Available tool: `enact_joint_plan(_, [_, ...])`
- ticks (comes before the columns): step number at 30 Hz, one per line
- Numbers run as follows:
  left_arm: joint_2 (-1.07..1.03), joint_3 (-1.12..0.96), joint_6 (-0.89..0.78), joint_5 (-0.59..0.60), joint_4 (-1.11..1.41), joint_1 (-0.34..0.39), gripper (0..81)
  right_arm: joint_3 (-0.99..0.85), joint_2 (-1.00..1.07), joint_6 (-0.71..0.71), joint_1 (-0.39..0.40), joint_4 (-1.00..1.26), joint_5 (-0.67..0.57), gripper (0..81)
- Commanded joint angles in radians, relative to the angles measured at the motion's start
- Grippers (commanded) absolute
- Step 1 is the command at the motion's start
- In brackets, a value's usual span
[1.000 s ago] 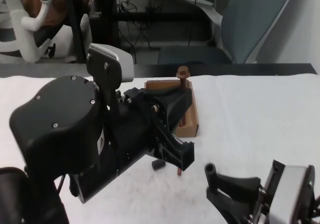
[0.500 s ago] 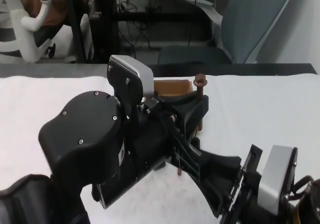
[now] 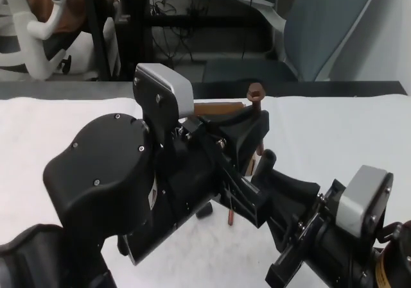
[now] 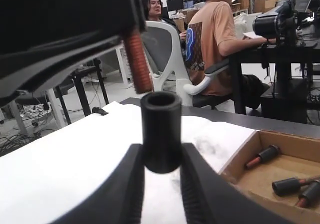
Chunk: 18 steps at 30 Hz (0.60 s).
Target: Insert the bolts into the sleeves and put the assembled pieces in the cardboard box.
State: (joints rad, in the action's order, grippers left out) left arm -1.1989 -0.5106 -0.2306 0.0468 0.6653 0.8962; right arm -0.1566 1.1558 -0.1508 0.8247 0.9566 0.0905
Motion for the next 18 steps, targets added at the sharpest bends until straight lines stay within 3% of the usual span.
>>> enact_joint_plan(1, [0.002,-0.003,0.006,0.008,0.019,0.001,1.7,-0.009,0.003,-0.006,-0.005,-0.011,-0.022,0.6])
enact_joint_plan(18, [0.002,-0.003,0.019,0.119,-0.085,0.001,1.7,-0.011,0.003,-0.006,-0.005,-0.054,-0.069,0.6])
